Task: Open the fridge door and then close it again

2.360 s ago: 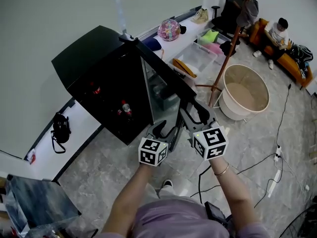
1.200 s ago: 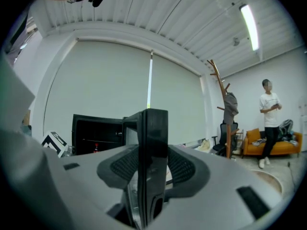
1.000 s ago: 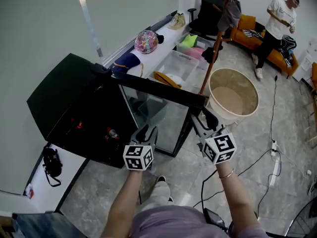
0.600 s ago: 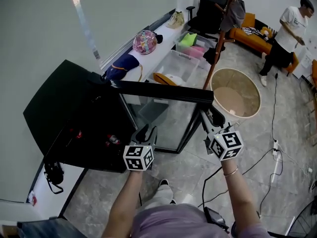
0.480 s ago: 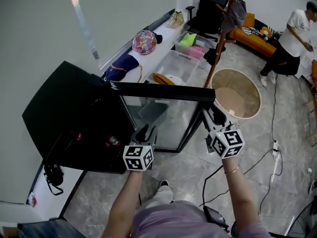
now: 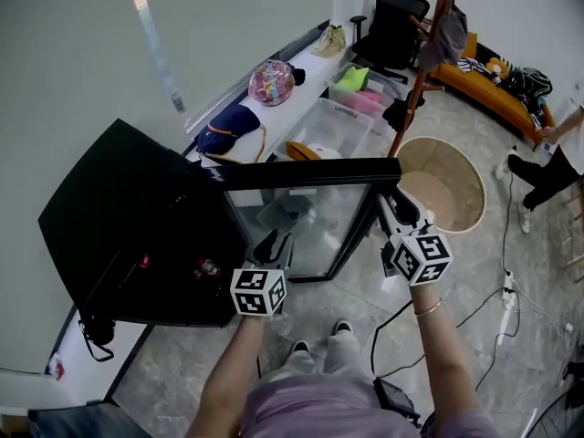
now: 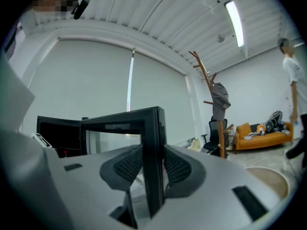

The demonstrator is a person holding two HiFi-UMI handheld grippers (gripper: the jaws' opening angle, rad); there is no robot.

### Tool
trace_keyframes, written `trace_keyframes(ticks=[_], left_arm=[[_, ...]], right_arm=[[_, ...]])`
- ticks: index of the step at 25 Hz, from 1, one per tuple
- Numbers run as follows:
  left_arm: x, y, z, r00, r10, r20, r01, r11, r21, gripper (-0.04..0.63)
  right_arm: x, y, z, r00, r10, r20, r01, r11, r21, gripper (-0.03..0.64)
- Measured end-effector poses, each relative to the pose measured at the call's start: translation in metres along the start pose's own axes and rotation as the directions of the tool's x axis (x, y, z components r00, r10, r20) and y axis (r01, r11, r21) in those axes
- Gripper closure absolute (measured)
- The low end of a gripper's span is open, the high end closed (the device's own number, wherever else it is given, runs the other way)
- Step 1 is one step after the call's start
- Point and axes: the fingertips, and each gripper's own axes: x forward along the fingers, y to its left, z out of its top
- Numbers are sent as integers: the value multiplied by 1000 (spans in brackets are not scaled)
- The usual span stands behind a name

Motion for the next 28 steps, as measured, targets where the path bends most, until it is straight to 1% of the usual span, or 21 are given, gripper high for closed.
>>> trace_keyframes(ticks=[3, 6, 9, 11, 15, 18, 22, 25, 28], left_arm=[[7, 6, 3, 999, 50, 5, -50, 999, 16, 485], [9, 17, 4, 992, 122, 12, -122, 992, 3, 488], [11, 26, 8, 981, 194, 22, -194, 981, -20, 495], [11, 30, 10, 969, 244, 33, -243, 969, -38, 499], [8, 35, 14, 938, 342, 53, -337, 938, -83, 503], [0, 37, 14, 915, 400, 55, -394, 914, -94, 505], [-16, 38, 15, 872, 485, 65, -477, 872, -108, 505], [-26, 33, 14, 846, 529, 69, -520, 847, -111, 509], [-37, 30, 12, 824, 563, 71, -554, 825, -109, 511]], right_arm=[[14, -8, 2, 1000, 28, 13, -28, 1000, 4, 479], [30, -13, 1, 997, 74, 15, -74, 997, -1, 480], [47, -18, 2, 992, 128, 14, -128, 992, -16, 480], [58, -22, 2, 987, 163, 13, -163, 986, -24, 482], [79, -30, 3, 974, 225, 16, -225, 974, -16, 484], [94, -34, 1, 966, 259, 15, -259, 966, -7, 489], [116, -36, -3, 953, 302, 5, -302, 953, 12, 500], [126, -42, -8, 948, 318, -12, -317, 948, 20, 513], [131, -44, -14, 945, 327, -23, -326, 944, 47, 513]])
